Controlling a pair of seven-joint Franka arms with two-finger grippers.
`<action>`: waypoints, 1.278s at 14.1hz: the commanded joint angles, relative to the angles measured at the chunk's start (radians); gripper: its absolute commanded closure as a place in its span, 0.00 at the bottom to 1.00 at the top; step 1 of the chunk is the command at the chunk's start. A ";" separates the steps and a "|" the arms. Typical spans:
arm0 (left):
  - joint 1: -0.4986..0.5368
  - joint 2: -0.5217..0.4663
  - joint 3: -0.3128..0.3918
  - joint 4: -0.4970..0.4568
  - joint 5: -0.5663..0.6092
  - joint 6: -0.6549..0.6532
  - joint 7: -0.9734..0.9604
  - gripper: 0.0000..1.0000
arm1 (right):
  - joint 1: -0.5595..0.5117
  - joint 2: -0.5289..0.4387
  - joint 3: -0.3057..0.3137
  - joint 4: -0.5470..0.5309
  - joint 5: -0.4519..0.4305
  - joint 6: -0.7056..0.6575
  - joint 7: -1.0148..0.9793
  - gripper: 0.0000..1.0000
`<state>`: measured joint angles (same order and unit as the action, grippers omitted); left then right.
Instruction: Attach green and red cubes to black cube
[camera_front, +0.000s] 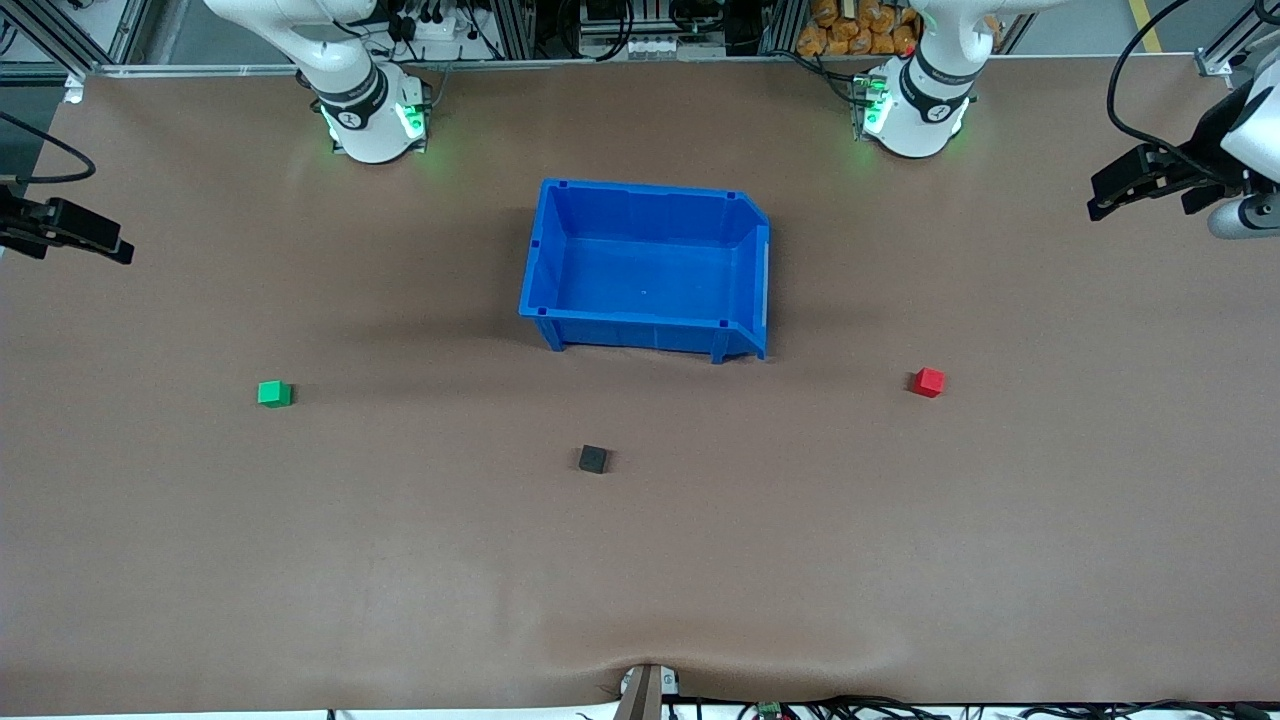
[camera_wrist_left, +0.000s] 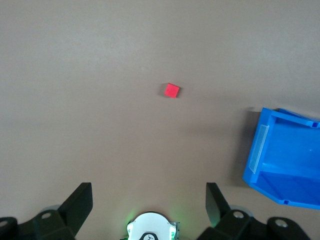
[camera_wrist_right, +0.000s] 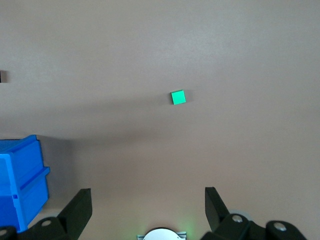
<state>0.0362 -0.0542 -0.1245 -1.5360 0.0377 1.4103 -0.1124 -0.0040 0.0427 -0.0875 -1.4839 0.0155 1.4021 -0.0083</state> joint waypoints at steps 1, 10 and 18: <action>0.010 -0.006 -0.027 -0.006 0.011 -0.002 0.019 0.00 | 0.013 0.003 -0.002 0.007 0.004 0.000 0.019 0.00; 0.008 -0.105 -0.037 -0.309 0.008 0.234 0.019 0.00 | 0.035 0.133 -0.002 0.013 0.001 0.066 0.004 0.00; 0.007 -0.098 -0.038 -0.547 0.008 0.435 0.051 0.00 | -0.017 0.178 -0.005 -0.344 -0.014 0.504 -0.133 0.00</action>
<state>0.0361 -0.1237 -0.1555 -2.0021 0.0377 1.7780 -0.0894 0.0076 0.2503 -0.0980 -1.6938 0.0101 1.7975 -0.1062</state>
